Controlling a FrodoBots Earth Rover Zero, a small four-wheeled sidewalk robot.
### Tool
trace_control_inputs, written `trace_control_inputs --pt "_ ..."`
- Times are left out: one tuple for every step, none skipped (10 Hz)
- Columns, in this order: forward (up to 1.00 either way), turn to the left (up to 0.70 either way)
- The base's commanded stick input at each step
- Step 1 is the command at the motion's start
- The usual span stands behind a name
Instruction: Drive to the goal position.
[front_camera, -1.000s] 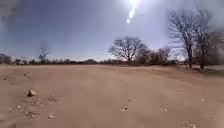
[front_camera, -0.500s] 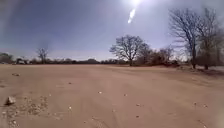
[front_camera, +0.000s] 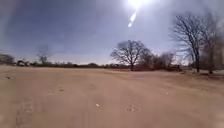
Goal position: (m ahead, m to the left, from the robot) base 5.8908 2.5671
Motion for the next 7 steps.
trace_control_inputs --pt "1.00 0.00" --pt "1.00 0.00" --pt "1.00 0.00" --pt "1.00 0.24" --pt "1.00 0.27" --pt "1.00 0.27" --pt "1.00 0.27"
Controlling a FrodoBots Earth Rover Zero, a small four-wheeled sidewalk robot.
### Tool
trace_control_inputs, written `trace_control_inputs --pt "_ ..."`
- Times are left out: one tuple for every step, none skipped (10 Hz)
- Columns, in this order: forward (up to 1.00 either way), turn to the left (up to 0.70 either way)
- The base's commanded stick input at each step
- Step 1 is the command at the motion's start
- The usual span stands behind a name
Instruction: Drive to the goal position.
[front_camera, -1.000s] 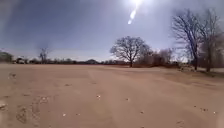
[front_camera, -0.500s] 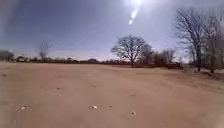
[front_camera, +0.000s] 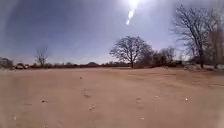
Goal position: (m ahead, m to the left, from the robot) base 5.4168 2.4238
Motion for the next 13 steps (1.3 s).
trace_control_inputs --pt "1.00 0.27" --pt "1.00 0.27" --pt "1.00 0.14" --pt "1.00 0.00" --pt "1.00 0.00" --pt "1.00 0.00" --pt "1.00 0.00" --pt "1.00 0.00" --pt "1.00 0.00" --pt "1.00 0.00" --pt "1.00 0.00" --pt "1.00 0.00" --pt "1.00 0.00"
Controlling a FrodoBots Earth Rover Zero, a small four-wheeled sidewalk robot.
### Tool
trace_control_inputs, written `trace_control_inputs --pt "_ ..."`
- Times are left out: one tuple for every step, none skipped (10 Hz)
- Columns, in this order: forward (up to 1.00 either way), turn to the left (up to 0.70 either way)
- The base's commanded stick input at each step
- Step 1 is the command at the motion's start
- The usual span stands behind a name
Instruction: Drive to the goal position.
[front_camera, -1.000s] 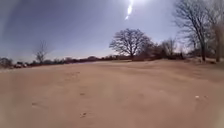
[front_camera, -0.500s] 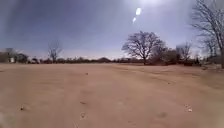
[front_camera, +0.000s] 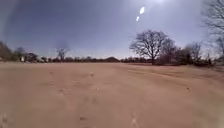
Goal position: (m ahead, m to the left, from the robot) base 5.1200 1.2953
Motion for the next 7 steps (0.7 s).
trace_control_inputs --pt "1.00 0.00" --pt "1.00 0.00" --pt "1.00 0.00" --pt "1.00 0.00" --pt "1.00 0.00" --pt "1.00 0.00" --pt "1.00 0.00"
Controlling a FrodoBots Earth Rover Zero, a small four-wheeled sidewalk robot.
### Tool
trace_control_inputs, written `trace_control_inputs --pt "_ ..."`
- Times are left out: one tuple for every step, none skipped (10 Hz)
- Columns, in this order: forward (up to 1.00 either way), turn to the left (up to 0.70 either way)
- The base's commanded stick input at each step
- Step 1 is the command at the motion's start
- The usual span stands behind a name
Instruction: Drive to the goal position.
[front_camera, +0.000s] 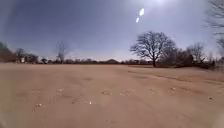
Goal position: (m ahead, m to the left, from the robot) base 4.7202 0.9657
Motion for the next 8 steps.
trace_control_inputs --pt "1.00 0.00" --pt "1.00 0.00" --pt "1.00 0.00" --pt "1.00 0.00" --pt "1.00 0.20" --pt "1.00 0.27" --pt "1.00 0.27" --pt "1.00 0.27"
